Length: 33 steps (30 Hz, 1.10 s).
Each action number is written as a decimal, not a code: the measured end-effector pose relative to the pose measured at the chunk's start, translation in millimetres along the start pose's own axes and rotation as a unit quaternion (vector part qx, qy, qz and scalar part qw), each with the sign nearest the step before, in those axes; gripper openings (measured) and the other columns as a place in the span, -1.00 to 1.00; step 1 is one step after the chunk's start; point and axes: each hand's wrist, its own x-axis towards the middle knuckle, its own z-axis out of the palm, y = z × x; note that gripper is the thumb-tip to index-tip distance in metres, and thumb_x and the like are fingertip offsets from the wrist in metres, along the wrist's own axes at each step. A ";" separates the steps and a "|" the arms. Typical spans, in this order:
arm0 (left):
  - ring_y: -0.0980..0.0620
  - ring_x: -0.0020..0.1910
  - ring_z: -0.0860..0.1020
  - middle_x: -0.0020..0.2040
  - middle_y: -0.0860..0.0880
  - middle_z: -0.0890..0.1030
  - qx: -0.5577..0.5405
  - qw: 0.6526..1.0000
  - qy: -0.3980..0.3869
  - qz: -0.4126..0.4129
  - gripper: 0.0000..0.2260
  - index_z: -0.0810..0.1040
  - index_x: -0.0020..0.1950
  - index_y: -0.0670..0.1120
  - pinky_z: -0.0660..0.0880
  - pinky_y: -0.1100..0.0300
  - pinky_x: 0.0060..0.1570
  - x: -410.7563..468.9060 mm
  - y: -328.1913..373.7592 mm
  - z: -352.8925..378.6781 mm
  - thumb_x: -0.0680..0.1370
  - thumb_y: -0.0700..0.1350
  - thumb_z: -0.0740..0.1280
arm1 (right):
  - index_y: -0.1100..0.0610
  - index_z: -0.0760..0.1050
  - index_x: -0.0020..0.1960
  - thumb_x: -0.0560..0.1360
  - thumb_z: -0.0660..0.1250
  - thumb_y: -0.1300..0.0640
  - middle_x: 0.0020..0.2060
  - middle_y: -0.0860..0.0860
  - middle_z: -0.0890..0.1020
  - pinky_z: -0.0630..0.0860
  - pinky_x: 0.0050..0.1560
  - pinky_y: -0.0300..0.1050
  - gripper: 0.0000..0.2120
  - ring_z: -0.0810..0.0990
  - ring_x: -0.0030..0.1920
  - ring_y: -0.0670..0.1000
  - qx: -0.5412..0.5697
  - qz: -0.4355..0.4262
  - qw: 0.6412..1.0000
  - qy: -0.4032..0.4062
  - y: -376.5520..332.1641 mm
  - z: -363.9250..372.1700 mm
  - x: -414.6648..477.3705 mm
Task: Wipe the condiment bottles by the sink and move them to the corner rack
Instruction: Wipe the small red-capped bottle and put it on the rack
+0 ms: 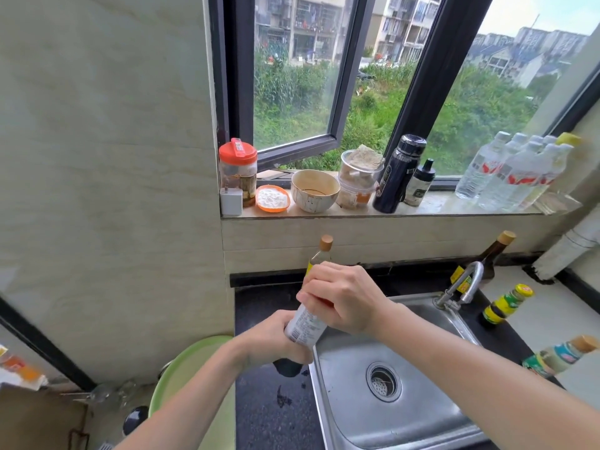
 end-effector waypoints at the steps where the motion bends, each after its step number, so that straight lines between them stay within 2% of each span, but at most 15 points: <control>1: 0.03 -0.36 0.41 -0.31 0.00 0.48 0.013 0.999 0.039 -0.004 -0.81 0.46 -0.24 -0.03 0.36 0.12 -0.30 2.7 1.1 4.1 0.30 -0.25 0.43 | 0.15 0.56 -0.31 0.57 0.22 0.03 -0.33 0.00 0.57 0.34 -0.47 -0.15 -0.65 0.51 -0.36 0.05 -0.026 0.028 0.999 0.008 1.6 0.7 1.4; 3: 0.01 -0.43 0.44 -0.34 0.05 0.53 0.086 0.978 0.188 -0.013 -0.79 0.44 -0.21 -0.03 0.39 0.12 -0.39 11.7 0.0 14.1 0.25 -0.13 0.42 | 0.14 0.51 -0.37 0.53 0.21 0.03 -0.40 0.01 0.53 0.24 -0.45 -0.18 -0.65 0.52 -0.41 0.10 -0.096 0.145 0.985 0.009 -3.9 1.3 9.7; 5: 0.03 -0.41 0.49 -0.35 0.09 0.54 0.244 0.915 0.320 -0.019 -0.75 0.40 -0.18 0.02 0.38 0.20 -0.43 18.5 0.6 25.4 0.25 0.00 0.41 | 0.15 0.56 -0.24 0.55 0.16 0.03 -0.26 0.05 0.59 0.29 -0.31 -0.14 -0.68 0.57 -0.26 0.15 -0.136 0.289 0.945 -0.070 -7.6 -2.4 22.3; 8: 0.06 -0.33 0.44 -0.31 0.11 0.46 0.338 0.869 0.361 -0.008 -0.74 0.32 -0.16 0.06 0.26 0.23 -0.44 23.5 0.4 36.2 0.33 0.04 0.39 | 0.15 0.55 -0.01 0.56 0.13 0.04 -0.04 0.12 0.59 0.36 -0.15 -0.08 -0.73 0.55 -0.03 0.17 -0.130 0.414 0.874 -0.217 -3.1 -6.9 39.1; 11: 0.03 -0.39 0.44 -0.33 0.06 0.55 0.194 0.937 0.290 -0.004 -0.76 0.40 -0.18 0.03 0.41 0.16 -0.44 27.8 -12.6 29.0 0.25 -0.03 0.41 | 0.13 0.53 -0.02 0.58 0.11 -0.05 -0.02 0.09 0.61 0.40 -0.17 -0.07 -0.68 0.58 -0.02 0.16 -0.107 0.348 0.906 -0.214 -3.6 -5.1 33.0; 13: 0.02 -0.42 0.41 -0.35 0.00 0.53 0.052 0.980 0.193 0.007 -0.80 0.47 -0.21 0.00 0.43 0.07 -0.37 24.1 -15.8 17.6 0.24 -0.12 0.43 | 0.12 0.57 0.02 0.58 0.13 -0.11 -0.06 0.04 0.63 0.46 -0.23 -0.09 -0.64 0.61 -0.11 0.11 -0.035 0.208 0.974 -0.080 -5.1 -4.2 13.5; 15: 0.03 -0.39 0.38 -0.33 0.02 0.47 0.017 0.995 0.097 0.009 -0.80 0.47 -0.25 0.03 0.36 0.10 -0.32 16.0 -10.8 9.2 0.28 -0.18 0.44 | 0.14 0.60 0.05 0.58 0.19 -0.10 -0.06 0.03 0.63 0.49 -0.30 -0.13 -0.64 0.61 -0.16 0.06 0.009 0.075 0.997 -0.012 -1.8 -6.9 -2.3; 17: 0.02 -0.37 0.38 -0.33 0.03 0.45 0.032 0.998 0.050 0.006 -0.79 0.45 -0.27 0.05 0.34 0.12 -0.31 11.7 -4.3 7.5 0.28 -0.18 0.45 | 0.16 0.61 -0.01 0.56 0.23 -0.06 -0.11 0.04 0.62 0.49 -0.36 -0.13 -0.68 0.59 -0.21 0.06 0.014 0.039 0.999 -0.003 5.3 -6.2 -10.9; 19: 0.02 -0.43 0.39 -0.37 0.05 0.45 0.038 0.995 0.087 0.005 -0.77 0.44 -0.31 0.09 0.35 0.12 -0.37 13.7 -2.6 13.4 0.25 -0.20 0.43 | 0.17 0.59 -0.19 0.54 0.25 0.02 -0.28 0.03 0.58 0.42 -0.45 -0.13 -0.72 0.53 -0.36 0.06 -0.014 0.053 0.998 -0.005 8.3 -1.7 -11.9; 22: 0.04 -0.46 0.44 -0.38 0.07 0.54 0.131 0.959 0.252 -0.003 -0.80 0.43 -0.26 0.10 0.40 0.14 -0.45 19.6 -3.6 27.7 0.22 -0.08 0.41 | 0.16 0.48 -0.39 0.49 0.19 0.05 -0.44 0.03 0.49 0.21 -0.47 -0.20 -0.67 0.47 -0.50 0.11 -0.089 0.157 0.984 0.012 3.4 2.5 -1.0; 25: 0.00 -0.34 0.47 -0.29 0.07 0.55 0.301 0.885 0.354 -0.027 -0.75 0.35 -0.15 0.03 0.37 0.18 -0.39 21.6 -1.1 39.8 0.30 0.00 0.38 | 0.14 0.52 -0.24 0.54 0.14 0.04 -0.27 0.08 0.57 0.28 -0.32 -0.13 -0.71 0.48 -0.31 0.14 -0.143 0.324 0.929 -0.103 -6.8 0.7 16.9; 28: 0.01 -0.27 0.41 -0.19 0.06 0.55 0.379 0.851 0.363 -0.031 -0.72 0.27 -0.13 0.03 0.33 0.17 -0.34 23.1 -1.8 43.1 0.36 0.04 0.35 | 0.13 0.50 -0.10 0.55 0.14 0.04 -0.19 0.08 0.51 0.41 -0.18 -0.08 -0.78 0.46 -0.19 0.13 -0.131 0.424 0.861 -0.250 -3.9 -1.7 32.8; 30: -0.01 -0.29 0.41 -0.24 0.07 0.51 0.387 0.863 0.320 -0.048 -0.72 0.27 -0.16 0.04 0.33 0.17 -0.33 22.7 -6.6 36.4 0.34 0.04 0.36 | 0.14 0.47 -0.10 0.57 0.12 -0.02 -0.15 0.09 0.55 0.42 -0.17 -0.07 -0.73 0.49 -0.17 0.15 -0.102 0.415 0.863 -0.271 -3.0 1.4 30.4; 31: -0.02 -0.32 0.42 -0.28 0.07 0.49 0.344 0.892 0.287 -0.055 -0.72 0.29 -0.19 0.03 0.34 0.17 -0.34 22.0 -9.2 29.3 0.31 0.02 0.38 | 0.14 0.49 -0.07 0.58 0.10 -0.07 -0.11 0.09 0.58 0.42 -0.17 -0.06 -0.67 0.52 -0.16 0.16 -0.086 0.387 0.884 -0.248 -2.9 4.0 25.1; 33: -0.02 -0.40 0.42 -0.34 0.05 0.48 0.171 0.965 0.191 -0.052 -0.75 0.39 -0.21 -0.03 0.36 0.13 -0.36 18.0 -10.3 10.3 0.23 -0.07 0.42 | 0.10 0.56 0.04 0.58 0.11 -0.14 -0.07 0.05 0.61 0.50 -0.20 -0.05 -0.62 0.59 -0.14 0.12 -0.029 0.269 0.957 -0.104 -5.4 9.8 6.6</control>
